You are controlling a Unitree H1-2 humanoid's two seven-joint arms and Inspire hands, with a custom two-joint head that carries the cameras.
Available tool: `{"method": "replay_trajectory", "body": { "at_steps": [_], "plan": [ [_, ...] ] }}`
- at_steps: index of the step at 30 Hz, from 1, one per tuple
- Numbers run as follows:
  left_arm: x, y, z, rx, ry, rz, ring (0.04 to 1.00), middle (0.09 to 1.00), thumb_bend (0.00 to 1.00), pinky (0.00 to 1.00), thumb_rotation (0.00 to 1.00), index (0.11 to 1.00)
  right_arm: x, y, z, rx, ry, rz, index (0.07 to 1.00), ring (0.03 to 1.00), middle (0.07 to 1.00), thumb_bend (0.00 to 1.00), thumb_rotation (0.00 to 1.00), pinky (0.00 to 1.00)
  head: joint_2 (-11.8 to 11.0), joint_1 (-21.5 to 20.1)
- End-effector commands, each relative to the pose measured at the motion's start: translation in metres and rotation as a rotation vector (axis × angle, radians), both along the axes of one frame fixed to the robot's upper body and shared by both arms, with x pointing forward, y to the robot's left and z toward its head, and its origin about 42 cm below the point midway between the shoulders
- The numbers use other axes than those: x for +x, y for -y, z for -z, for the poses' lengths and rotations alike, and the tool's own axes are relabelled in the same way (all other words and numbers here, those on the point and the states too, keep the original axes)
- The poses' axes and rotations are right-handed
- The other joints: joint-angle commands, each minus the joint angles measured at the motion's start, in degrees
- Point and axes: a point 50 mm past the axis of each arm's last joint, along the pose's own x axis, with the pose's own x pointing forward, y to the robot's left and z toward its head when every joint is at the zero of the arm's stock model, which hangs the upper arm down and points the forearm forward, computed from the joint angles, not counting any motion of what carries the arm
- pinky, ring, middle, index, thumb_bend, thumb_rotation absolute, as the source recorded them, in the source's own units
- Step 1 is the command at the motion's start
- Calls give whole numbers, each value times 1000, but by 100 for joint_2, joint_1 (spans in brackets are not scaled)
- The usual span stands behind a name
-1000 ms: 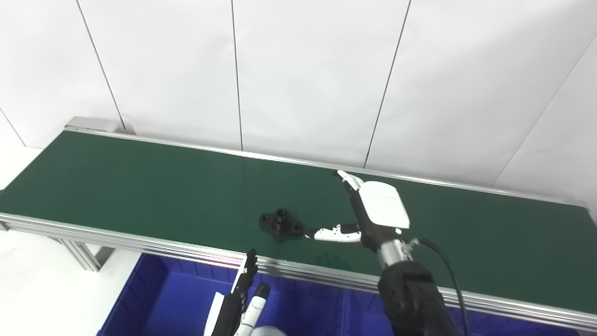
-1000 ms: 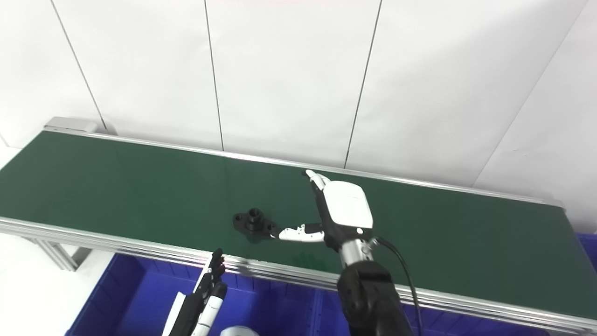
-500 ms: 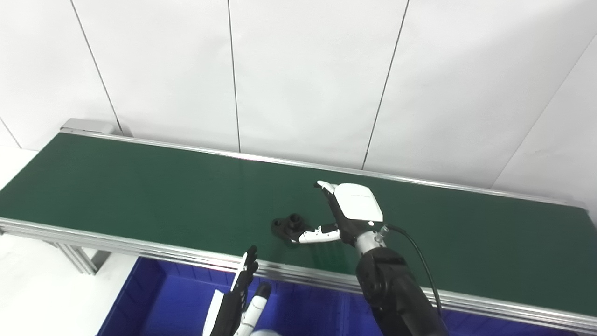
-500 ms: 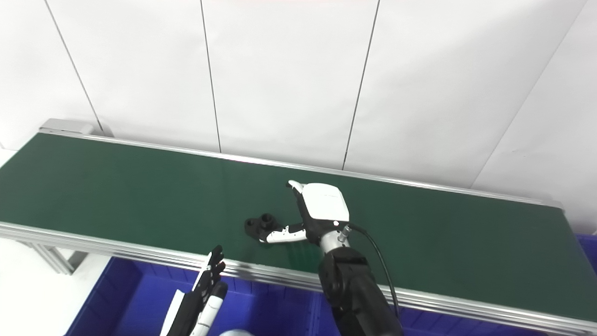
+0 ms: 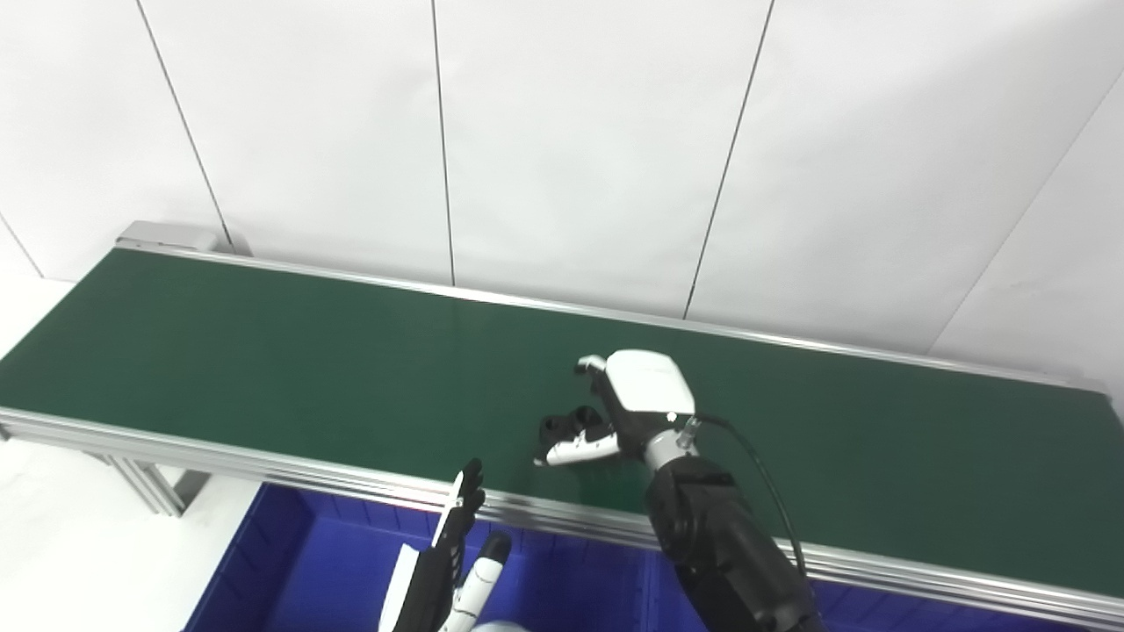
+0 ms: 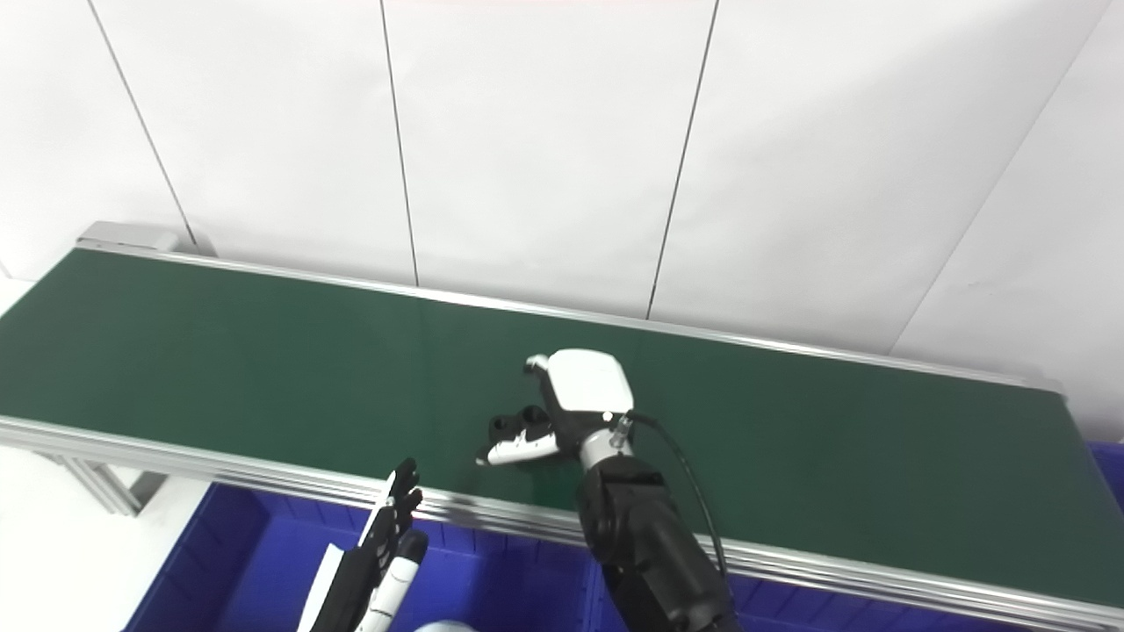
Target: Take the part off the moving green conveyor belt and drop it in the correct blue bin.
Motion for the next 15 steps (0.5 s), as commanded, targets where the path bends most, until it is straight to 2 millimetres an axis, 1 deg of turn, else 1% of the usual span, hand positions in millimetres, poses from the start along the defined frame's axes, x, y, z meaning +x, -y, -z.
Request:
{"method": "replay_trajectory", "body": {
  "at_steps": [1,2,3,4,6,7,8,9,12,15],
  "plan": [
    [-1,31,-22,-87,55,16,977,1000,427,995,934,1000,8,-2,-17,39,86,-11,746,222,332,776,604,161,6,15],
    [-1,31,-23,-87,54,16,977,1000,428,996,932,1000,8,0,-13,31,86,-11,731,198,302,727,588,140,30,27],
    [-2,31,-23,-87,53,17,977,1000,422,996,932,1000,7,2,-11,25,87,-11,668,200,308,623,484,139,30,27],
    [-2,30,-24,-89,52,19,979,1000,419,996,932,1000,7,4,-7,-9,64,-4,599,205,311,567,352,144,50,34],
    [-3,30,-25,-90,51,21,981,1000,419,998,932,1000,6,6,-3,-60,27,12,528,209,310,522,213,149,75,28],
    [-3,30,-25,-90,50,23,982,1000,421,999,932,1000,7,7,-1,-108,-8,25,509,208,305,512,175,148,75,28],
    [-3,29,-26,-91,49,24,983,1000,419,1000,933,1000,7,8,0,-146,-32,36,499,203,385,518,89,138,91,19],
    [-4,29,-26,-91,48,25,984,1000,419,1000,934,1000,7,9,2,-181,-58,50,492,214,442,524,29,139,91,19],
    [-5,28,-26,-89,45,29,985,1000,423,1000,934,1000,6,13,3,-256,-148,83,490,212,467,527,3,130,124,8],
    [-6,26,-26,-89,42,30,982,1000,433,1000,933,1000,5,20,3,-305,-218,108,491,199,470,527,0,118,153,-11]
  ]
}}
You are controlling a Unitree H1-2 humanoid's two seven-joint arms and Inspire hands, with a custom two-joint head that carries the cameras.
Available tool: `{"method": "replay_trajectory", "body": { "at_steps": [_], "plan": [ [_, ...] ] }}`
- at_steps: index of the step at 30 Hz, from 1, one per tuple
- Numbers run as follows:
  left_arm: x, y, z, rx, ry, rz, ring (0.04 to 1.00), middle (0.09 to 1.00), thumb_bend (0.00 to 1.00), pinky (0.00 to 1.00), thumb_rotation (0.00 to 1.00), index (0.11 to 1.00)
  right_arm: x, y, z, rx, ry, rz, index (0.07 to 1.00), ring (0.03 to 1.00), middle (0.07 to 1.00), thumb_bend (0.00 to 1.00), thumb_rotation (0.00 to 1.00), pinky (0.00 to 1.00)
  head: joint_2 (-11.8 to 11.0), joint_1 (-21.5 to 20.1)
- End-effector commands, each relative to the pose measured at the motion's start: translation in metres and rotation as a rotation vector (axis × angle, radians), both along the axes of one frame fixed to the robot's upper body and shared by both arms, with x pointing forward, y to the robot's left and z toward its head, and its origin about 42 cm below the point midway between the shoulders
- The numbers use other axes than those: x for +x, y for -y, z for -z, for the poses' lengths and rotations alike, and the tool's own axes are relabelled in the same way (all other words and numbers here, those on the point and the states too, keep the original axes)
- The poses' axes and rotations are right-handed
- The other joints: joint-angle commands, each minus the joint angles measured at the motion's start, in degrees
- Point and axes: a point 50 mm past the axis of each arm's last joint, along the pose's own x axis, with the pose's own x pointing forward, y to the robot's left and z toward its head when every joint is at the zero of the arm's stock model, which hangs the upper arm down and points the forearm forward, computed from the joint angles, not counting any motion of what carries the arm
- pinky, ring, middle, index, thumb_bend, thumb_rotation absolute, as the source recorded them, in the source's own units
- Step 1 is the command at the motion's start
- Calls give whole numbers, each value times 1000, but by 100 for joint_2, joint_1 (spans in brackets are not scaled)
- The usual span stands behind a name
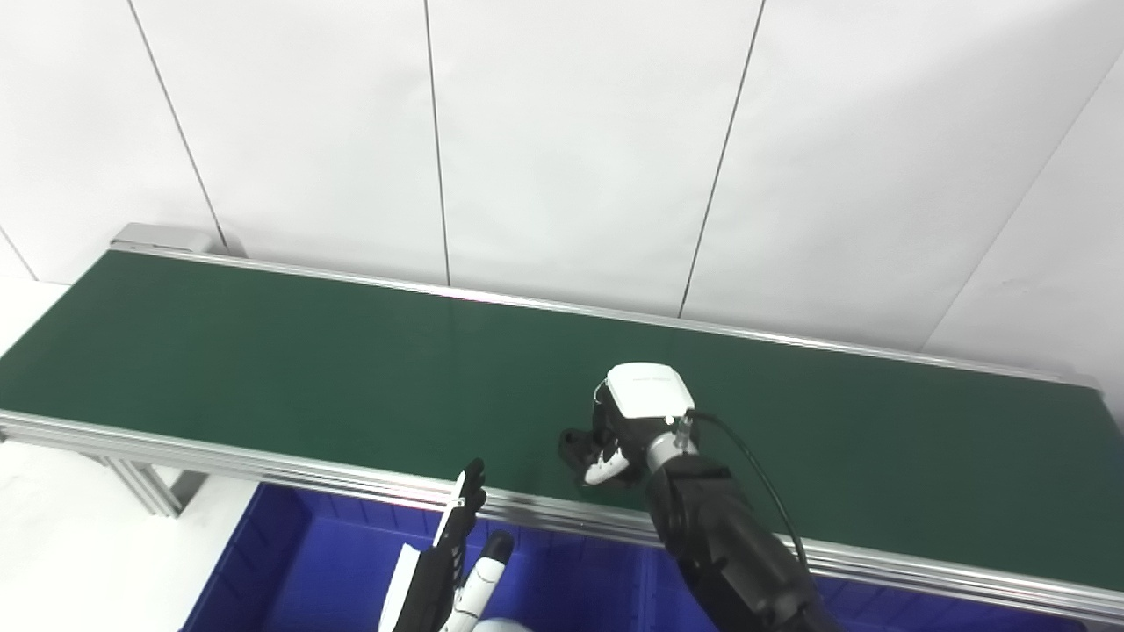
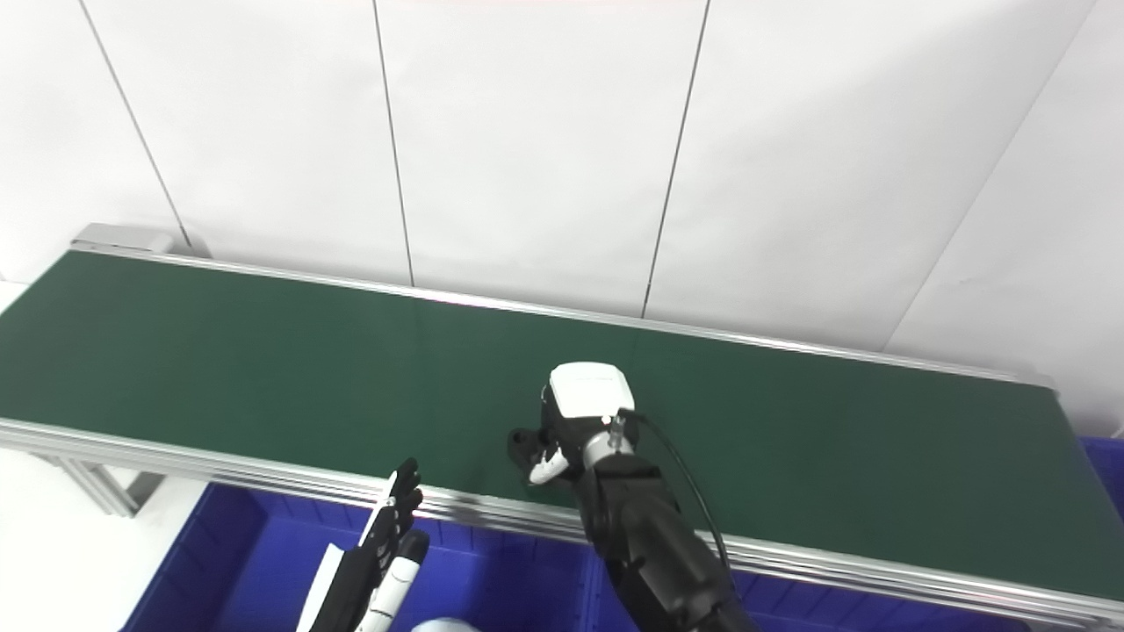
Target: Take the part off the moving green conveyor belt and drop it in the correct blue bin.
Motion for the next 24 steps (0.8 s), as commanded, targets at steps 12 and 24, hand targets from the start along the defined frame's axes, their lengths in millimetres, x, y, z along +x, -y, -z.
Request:
{"method": "replay_trajectory", "body": {
  "at_steps": [12,24],
  "plan": [
    [-3,27,-14,-92,39,32,986,1000,477,1000,953,1000,-2,31,8,-101,-157,107,493,195,470,527,0,120,25,-45],
    [-5,29,-14,-100,37,32,993,1000,486,1000,970,1000,-13,28,-3,107,-26,54,488,261,471,526,0,179,49,-103]
  ]
}}
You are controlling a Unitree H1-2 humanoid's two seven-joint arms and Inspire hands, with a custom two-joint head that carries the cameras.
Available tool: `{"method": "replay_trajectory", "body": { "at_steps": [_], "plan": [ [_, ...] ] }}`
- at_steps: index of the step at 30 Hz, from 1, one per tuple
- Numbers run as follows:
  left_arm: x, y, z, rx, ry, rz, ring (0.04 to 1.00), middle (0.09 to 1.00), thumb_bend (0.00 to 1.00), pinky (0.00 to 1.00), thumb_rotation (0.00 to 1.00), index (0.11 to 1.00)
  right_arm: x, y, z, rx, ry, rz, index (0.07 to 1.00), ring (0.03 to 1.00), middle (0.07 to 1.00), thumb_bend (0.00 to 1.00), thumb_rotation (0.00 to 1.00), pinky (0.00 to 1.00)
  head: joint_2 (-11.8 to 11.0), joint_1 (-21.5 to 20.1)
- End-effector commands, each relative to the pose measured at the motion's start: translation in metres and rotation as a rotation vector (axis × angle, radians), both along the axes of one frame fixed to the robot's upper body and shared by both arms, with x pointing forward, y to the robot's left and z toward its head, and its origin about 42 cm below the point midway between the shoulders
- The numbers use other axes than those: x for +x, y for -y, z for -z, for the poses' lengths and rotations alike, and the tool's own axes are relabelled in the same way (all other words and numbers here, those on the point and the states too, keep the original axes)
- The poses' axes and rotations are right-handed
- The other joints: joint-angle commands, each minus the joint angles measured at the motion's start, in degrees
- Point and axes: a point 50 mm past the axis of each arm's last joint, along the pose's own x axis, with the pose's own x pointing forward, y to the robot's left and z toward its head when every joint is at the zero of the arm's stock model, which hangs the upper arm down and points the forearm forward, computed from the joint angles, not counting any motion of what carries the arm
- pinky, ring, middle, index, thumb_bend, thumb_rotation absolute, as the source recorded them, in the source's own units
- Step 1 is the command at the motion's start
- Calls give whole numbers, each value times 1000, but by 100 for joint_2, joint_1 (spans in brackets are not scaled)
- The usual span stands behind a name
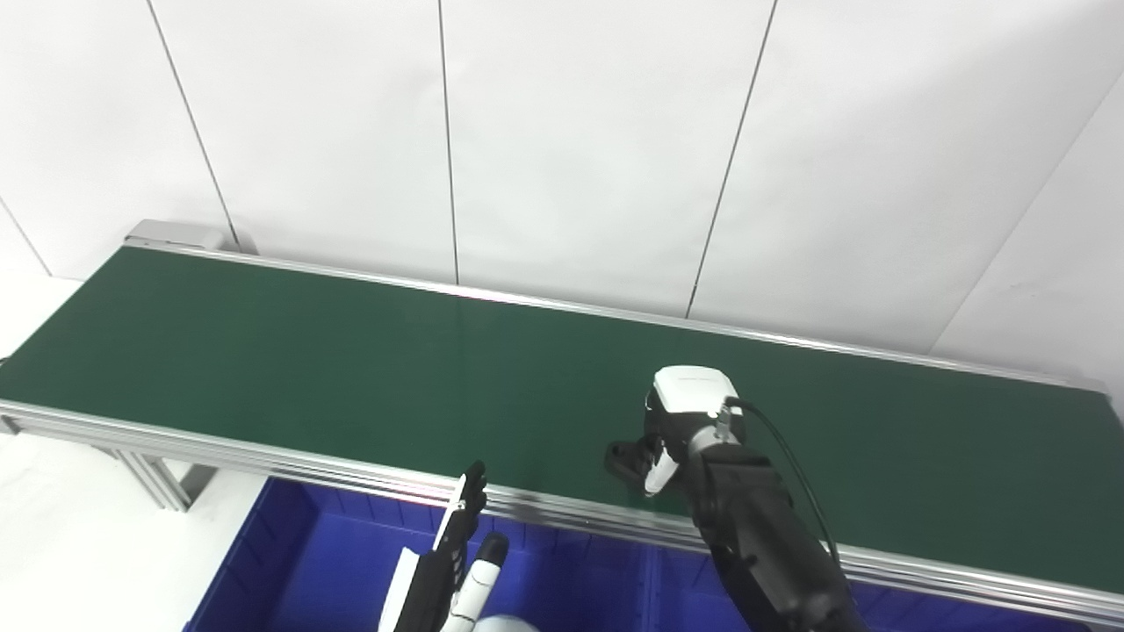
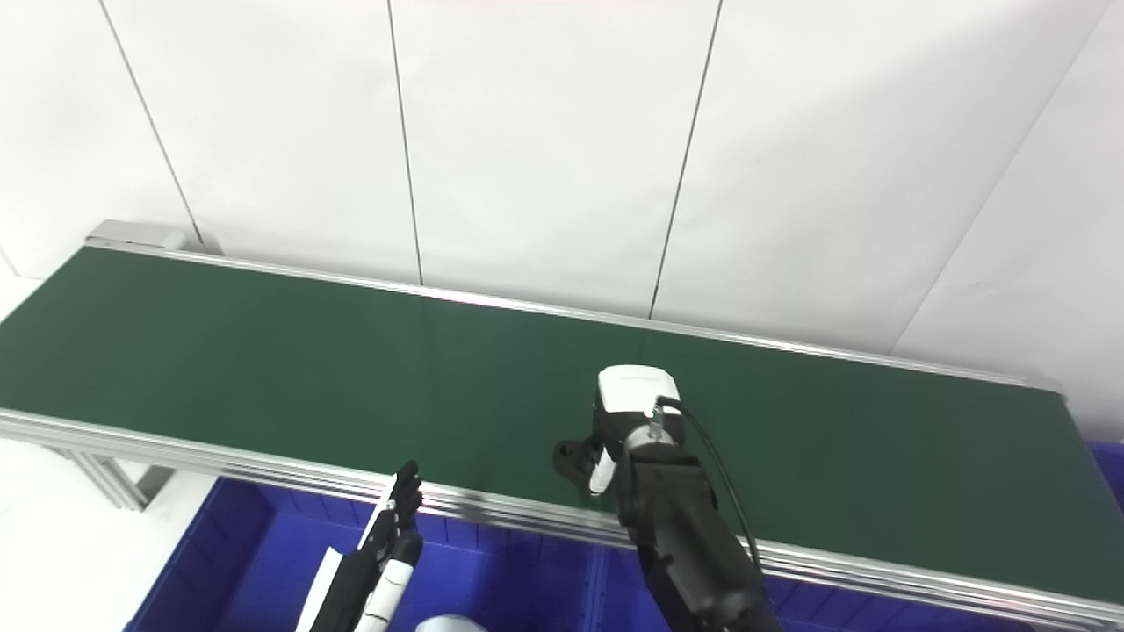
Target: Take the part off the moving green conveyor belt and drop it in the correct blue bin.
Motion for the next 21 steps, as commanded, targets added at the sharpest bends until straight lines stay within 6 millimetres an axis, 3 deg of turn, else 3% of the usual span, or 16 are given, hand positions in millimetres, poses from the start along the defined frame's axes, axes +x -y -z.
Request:
{"method": "replay_trajectory", "body": {
  "at_steps": [1,8,13,21],
  "plan": [
    [-2,28,-14,-82,40,22,993,1000,486,1000,971,1000,-7,-8,-6,80,32,-59,487,263,471,525,0,181,15,-34],
    [-1,25,-15,-84,41,22,1000,1000,501,1000,978,1000,-22,-6,-35,135,214,-193,486,221,470,523,0,156,49,-155],
    [1,18,-16,-70,51,14,986,1000,517,1000,982,1000,-42,1,-61,70,271,-262,489,252,472,522,0,178,151,-426],
    [2,3,-25,-89,34,21,1000,1000,586,1000,991,1000,-92,26,-67,-55,236,-329,482,182,469,528,0,124,495,-1058]
  ]
}}
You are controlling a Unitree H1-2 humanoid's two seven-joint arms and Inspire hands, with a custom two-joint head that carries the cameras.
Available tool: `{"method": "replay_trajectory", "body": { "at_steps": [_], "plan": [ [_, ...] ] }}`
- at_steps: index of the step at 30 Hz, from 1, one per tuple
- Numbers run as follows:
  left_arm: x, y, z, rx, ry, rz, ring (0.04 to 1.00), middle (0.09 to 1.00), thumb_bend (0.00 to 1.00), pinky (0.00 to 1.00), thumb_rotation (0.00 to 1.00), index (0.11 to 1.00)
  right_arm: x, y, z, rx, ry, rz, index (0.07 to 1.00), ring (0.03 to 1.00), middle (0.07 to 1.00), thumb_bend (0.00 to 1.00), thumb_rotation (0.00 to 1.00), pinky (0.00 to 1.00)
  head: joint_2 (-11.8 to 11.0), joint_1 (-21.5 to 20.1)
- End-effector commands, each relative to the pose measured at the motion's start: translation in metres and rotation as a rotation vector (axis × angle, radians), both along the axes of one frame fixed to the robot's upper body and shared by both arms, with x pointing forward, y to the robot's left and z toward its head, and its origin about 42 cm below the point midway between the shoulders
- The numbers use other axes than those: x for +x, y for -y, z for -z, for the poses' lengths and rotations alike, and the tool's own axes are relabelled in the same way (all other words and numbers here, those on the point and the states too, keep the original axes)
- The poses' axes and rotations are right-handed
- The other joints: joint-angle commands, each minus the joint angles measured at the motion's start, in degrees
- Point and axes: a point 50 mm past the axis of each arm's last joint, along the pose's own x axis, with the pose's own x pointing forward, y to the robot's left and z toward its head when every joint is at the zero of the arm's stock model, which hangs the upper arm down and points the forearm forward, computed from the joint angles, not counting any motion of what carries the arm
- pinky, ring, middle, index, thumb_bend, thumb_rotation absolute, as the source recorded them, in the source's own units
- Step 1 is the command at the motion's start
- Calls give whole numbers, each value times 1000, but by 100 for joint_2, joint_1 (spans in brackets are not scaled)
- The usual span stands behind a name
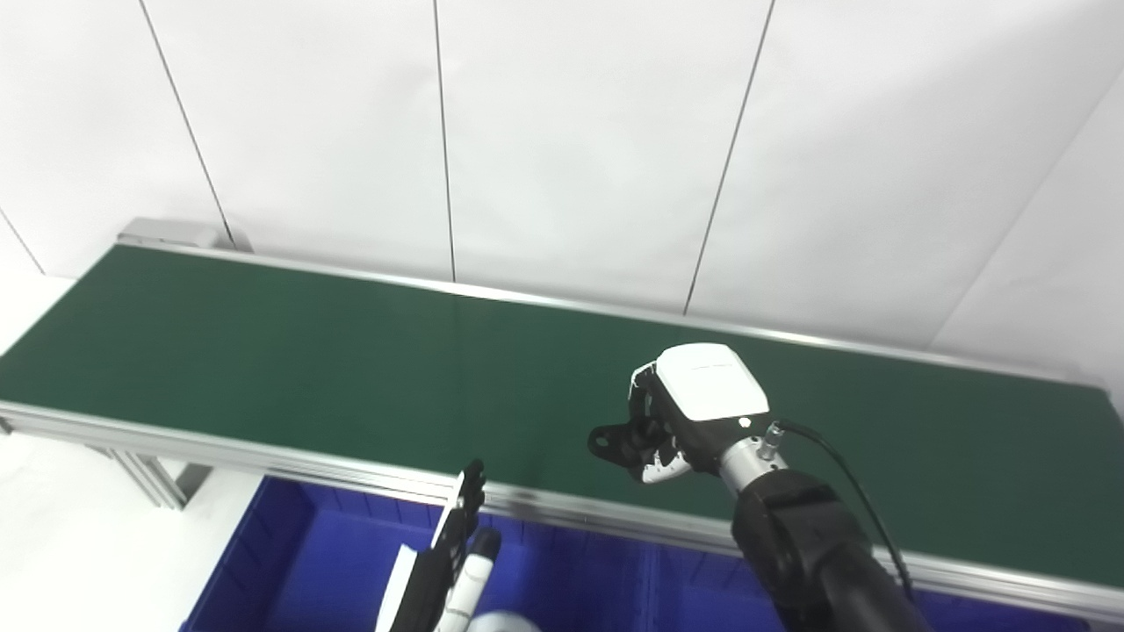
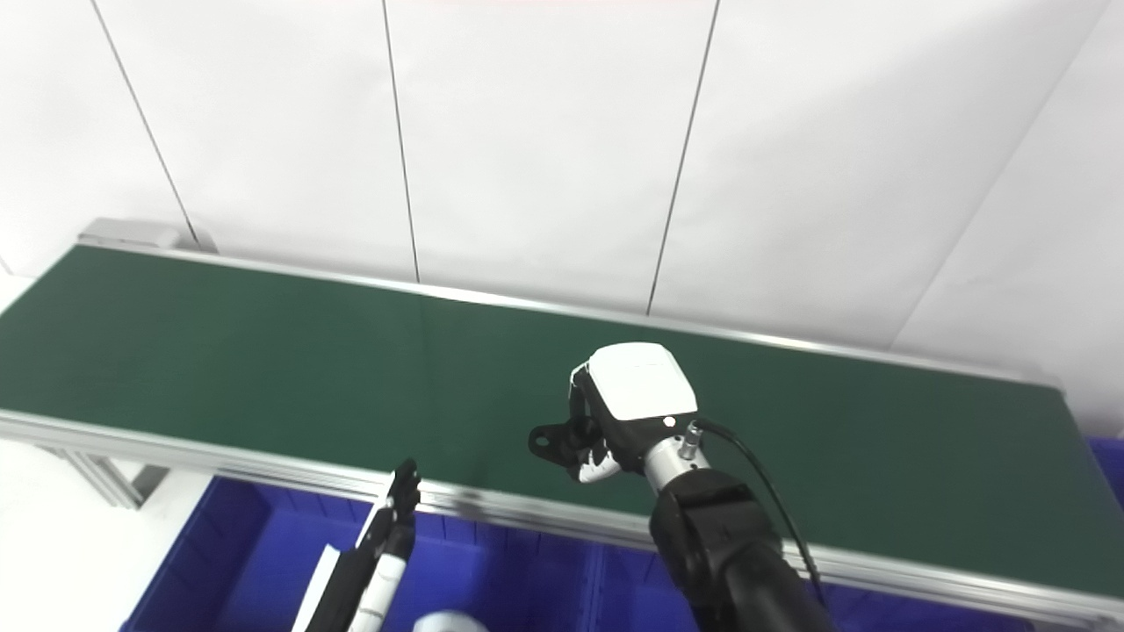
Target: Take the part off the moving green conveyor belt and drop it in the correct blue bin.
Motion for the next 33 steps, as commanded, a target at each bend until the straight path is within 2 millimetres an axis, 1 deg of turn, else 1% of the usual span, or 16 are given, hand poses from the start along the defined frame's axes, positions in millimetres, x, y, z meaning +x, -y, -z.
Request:
{"method": "replay_trajectory", "body": {
  "at_steps": [1,2,3,4,5,6,7,8,9,12,15,21,25,29,32,33],
  "plan": [
    [4,3,-16,-47,37,11,1000,1000,590,1000,995,1000,-13,6,-11,-56,39,-41,482,180,469,528,0,121,24,-24],
    [4,0,-19,-50,35,14,1000,1000,588,1000,998,1000,-19,7,-10,-68,21,-45,482,174,469,529,0,117,126,-194],
    [5,-2,-21,-55,33,17,1000,1000,587,1000,999,1000,-26,9,-9,-79,-1,-46,483,171,469,529,0,115,126,-194],
    [6,-5,-23,-58,33,19,1000,1000,583,1000,1000,1000,-31,10,-9,-85,-21,-49,483,166,469,529,0,110,269,-390],
    [7,-8,-25,-61,33,21,1000,1000,571,1000,1000,1000,-39,13,-7,-97,-46,-50,482,163,469,530,0,107,290,-422],
    [9,-11,-28,-61,36,24,1000,1000,563,1000,1000,1000,-44,13,-6,-112,-68,-52,483,165,469,530,0,108,444,-628],
    [10,-14,-30,-61,37,26,1000,1000,561,1000,1000,1000,-47,13,-5,-122,-82,-52,483,170,469,531,0,113,444,-628],
    [12,-17,-32,-55,40,26,1000,1000,560,1000,1000,1000,-52,16,-1,-139,-95,-59,484,173,469,531,0,115,560,-807],
    [14,-20,-34,-50,42,26,1000,1000,569,1000,1000,1000,-56,18,2,-149,-102,-65,483,178,469,531,0,121,587,-834],
    [20,-27,-41,-55,59,43,1000,1000,553,1000,1000,1000,-63,22,11,-196,-146,-64,483,178,469,531,0,125,817,-1099],
    [25,-33,-46,-68,62,47,1000,1000,546,1000,994,1000,-65,22,11,-213,-185,-49,485,175,469,529,0,122,963,-1272],
    [27,-38,-51,-93,52,67,1000,1000,529,1000,977,1000,-69,27,15,-272,-246,2,490,194,469,528,0,132,990,-1365],
    [27,-38,-52,-114,45,73,1000,1000,528,1000,964,1000,-69,35,22,-365,-225,5,485,186,469,531,0,117,968,-1339],
    [25,-38,-52,-103,39,75,1000,1000,528,1000,975,1000,-67,42,28,-318,-181,22,489,188,469,531,0,122,915,-1284],
    [24,-38,-51,-100,41,76,1000,1000,529,1000,983,1000,-66,46,31,-328,-135,28,494,340,481,529,7,257,851,-1229],
    [24,-37,-50,-105,39,76,1000,1000,523,1000,986,1000,-67,46,31,-361,-117,37,617,491,603,749,243,395,830,-1214]
  ]
}}
